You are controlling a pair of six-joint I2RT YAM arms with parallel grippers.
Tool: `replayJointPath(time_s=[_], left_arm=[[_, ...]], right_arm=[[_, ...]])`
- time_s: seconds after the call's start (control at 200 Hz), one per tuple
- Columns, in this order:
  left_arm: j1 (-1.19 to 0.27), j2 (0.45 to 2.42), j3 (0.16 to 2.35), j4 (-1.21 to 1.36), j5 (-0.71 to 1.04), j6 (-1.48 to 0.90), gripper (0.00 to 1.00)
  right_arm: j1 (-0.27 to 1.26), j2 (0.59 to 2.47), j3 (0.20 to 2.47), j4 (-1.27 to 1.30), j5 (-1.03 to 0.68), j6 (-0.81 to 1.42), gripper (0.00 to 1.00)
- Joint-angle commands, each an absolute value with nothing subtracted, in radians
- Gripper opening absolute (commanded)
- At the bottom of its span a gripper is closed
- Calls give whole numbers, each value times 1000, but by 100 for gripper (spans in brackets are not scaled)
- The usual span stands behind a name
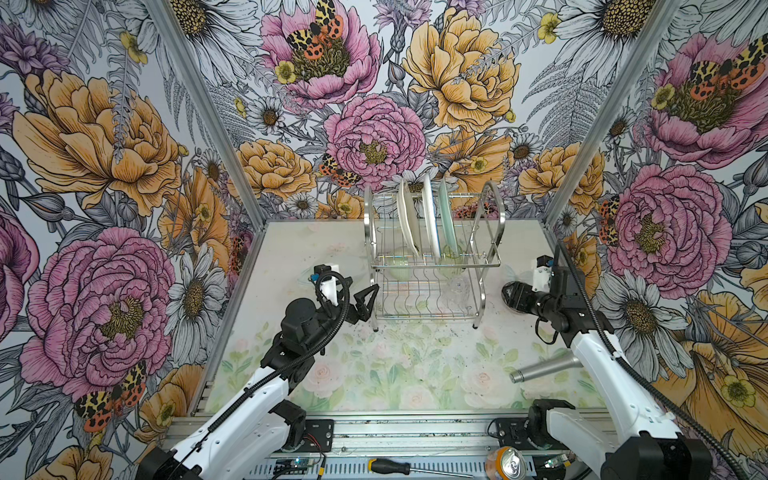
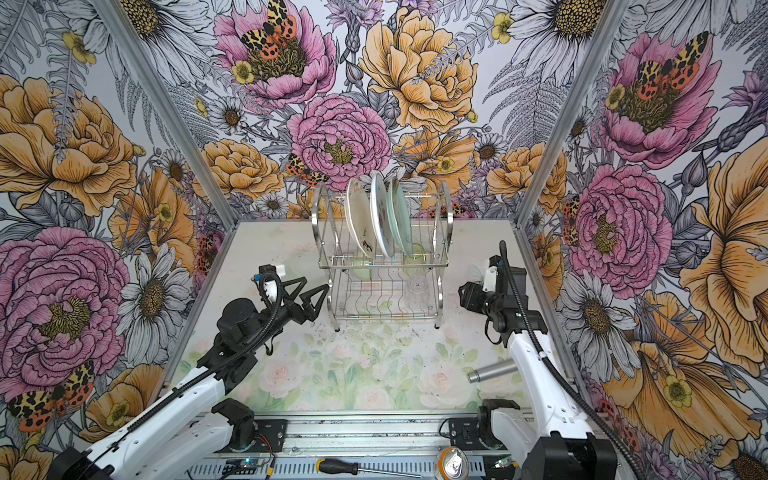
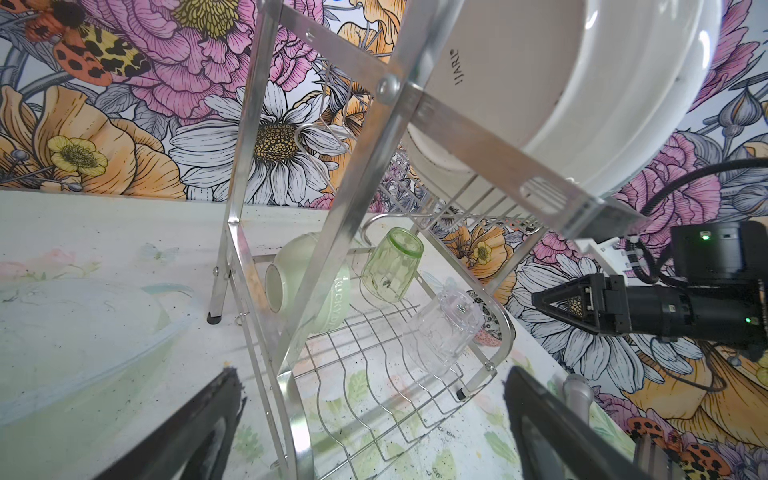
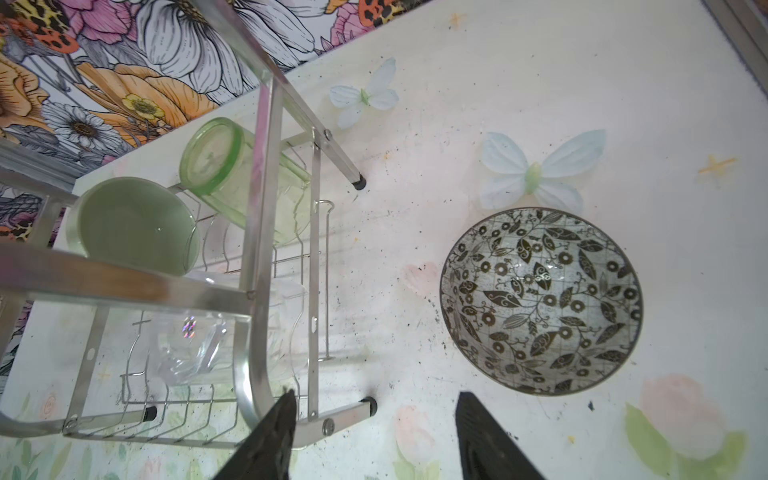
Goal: Unload the mixed dishes from the dish rack
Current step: 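Open the right gripper and lift it back toward the rack, then move the right gripper over the clear octagonal glass cup on the lower tier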
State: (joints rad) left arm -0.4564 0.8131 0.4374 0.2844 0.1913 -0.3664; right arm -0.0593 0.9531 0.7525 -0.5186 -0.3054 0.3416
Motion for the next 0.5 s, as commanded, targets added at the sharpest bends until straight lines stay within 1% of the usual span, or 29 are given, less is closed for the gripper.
replayJointPath(time_s=[0.0, 0.09, 0.165, 0.255, 0.345, 0.38, 0.41, 0.495], left_arm=[[-471, 800, 435, 277, 191, -368, 99], [-481, 801, 439, 277, 192, -370, 99], [-490, 804, 444, 274, 191, -370, 99], [-503, 808, 448, 270, 186, -370, 99], [-514, 814, 452, 271, 179, -370, 99], [-518, 818, 454, 271, 175, -369, 99], [-520, 821, 457, 271, 172, -368, 99], [-529, 830, 462, 271, 167, -365, 99]], right_arm=[[-31, 881, 728, -465, -369, 330, 71], [21, 836, 714, -465, -370, 329, 79], [83, 794, 703, -464, -348, 337, 83], [162, 754, 688, -451, -306, 360, 86], [228, 731, 661, -411, -256, 403, 86], [249, 731, 654, -390, -247, 417, 86], [274, 735, 646, -373, -237, 428, 89], [338, 763, 638, -326, -202, 433, 89]])
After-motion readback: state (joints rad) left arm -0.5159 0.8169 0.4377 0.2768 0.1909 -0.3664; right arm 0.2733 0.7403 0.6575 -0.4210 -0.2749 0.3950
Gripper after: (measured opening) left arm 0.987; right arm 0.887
